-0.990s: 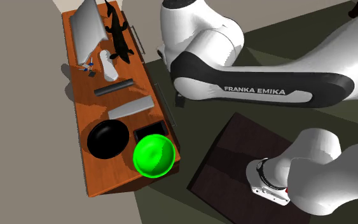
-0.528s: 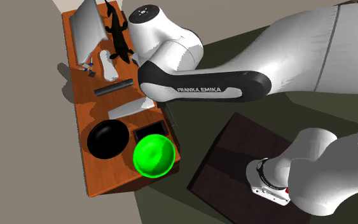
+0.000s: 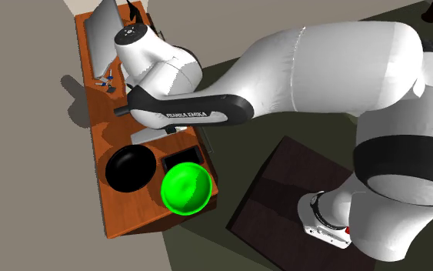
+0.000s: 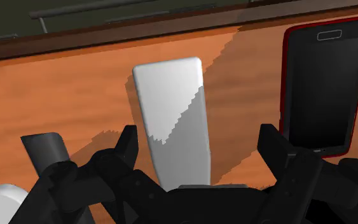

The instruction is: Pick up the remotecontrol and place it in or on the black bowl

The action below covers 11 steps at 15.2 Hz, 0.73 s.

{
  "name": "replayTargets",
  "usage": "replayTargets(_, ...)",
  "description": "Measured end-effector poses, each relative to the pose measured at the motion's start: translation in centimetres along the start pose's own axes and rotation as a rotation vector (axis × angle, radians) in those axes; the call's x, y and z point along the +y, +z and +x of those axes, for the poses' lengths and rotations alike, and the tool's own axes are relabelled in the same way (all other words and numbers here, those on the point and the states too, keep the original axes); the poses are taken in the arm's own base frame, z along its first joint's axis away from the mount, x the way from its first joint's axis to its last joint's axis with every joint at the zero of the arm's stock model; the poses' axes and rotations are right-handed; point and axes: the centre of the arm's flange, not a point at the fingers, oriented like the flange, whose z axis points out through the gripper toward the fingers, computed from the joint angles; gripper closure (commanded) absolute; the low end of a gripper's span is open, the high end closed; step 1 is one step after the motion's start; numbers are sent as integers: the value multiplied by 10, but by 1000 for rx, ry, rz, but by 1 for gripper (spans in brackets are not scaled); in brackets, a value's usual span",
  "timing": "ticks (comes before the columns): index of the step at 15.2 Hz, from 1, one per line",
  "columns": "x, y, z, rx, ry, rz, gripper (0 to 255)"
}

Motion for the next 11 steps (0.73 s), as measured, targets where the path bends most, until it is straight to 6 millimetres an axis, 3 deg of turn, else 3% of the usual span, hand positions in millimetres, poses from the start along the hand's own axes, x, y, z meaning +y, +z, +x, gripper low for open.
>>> replayTargets(5,9,25,57,7,-121,-2,0)
replayTargets(11,11,55,64,9,-136,-2,0)
